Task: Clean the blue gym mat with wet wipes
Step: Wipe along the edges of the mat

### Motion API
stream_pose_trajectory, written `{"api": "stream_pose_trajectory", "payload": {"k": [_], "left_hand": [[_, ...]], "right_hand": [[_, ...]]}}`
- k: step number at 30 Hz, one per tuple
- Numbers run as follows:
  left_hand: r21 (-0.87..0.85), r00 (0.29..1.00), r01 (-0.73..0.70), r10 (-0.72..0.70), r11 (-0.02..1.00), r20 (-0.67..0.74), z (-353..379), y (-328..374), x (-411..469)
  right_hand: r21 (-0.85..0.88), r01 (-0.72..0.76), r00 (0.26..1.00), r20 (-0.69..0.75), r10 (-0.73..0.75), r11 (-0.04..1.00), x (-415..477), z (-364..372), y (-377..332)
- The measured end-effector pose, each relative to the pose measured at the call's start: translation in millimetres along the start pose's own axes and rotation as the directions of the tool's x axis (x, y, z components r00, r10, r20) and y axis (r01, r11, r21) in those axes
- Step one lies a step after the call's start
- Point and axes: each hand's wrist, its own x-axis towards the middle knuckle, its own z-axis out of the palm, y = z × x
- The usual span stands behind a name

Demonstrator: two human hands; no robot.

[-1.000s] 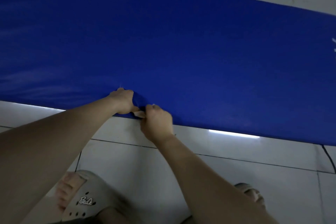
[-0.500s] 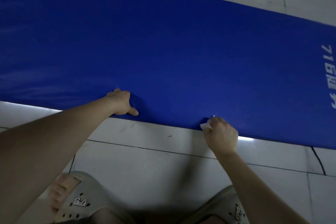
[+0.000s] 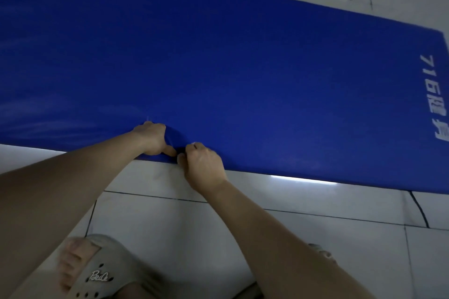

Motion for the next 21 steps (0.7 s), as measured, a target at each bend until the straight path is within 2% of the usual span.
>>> {"api": "stream_pose_trajectory", "payload": {"k": [3,8,14,18,21], "left_hand": [[-0.002,1.000,0.004,-0.004,1.000,-0.009,0.9,1.0,-2.2],[-0.001,1.000,0.011,-0.011,1.000,-0.010,-0.4,0.3,-3.2],[0.006,1.000,0.009,-0.009,1.000,-0.002,-2.8,0.5,-2.5],[-0.030,1.000,-0.005,0.005,1.000,0.014,-0.5,-2.5,-1.9],[-0.048,1.000,-0.008,0.009,0.999,0.020,0.2,-2.6,-2.1]], "right_hand": [[-0.031,0.018,0.999,0.032,-0.017,0.999,-1.6,0.5,-0.6],[0.050,-0.089,0.995,0.044,0.087,0.995,1.8,0.3,-7.5],[-0.081,-0.096,0.988,0.113,0.105,0.992,1.4,-16.7,13.2],[-0.051,-0.252,0.968,-0.016,0.252,0.966,-36.7,-36.5,73.0],[0.020,-0.441,0.886,-0.151,0.439,0.897,-71.0,-53.0,123.3]]}}
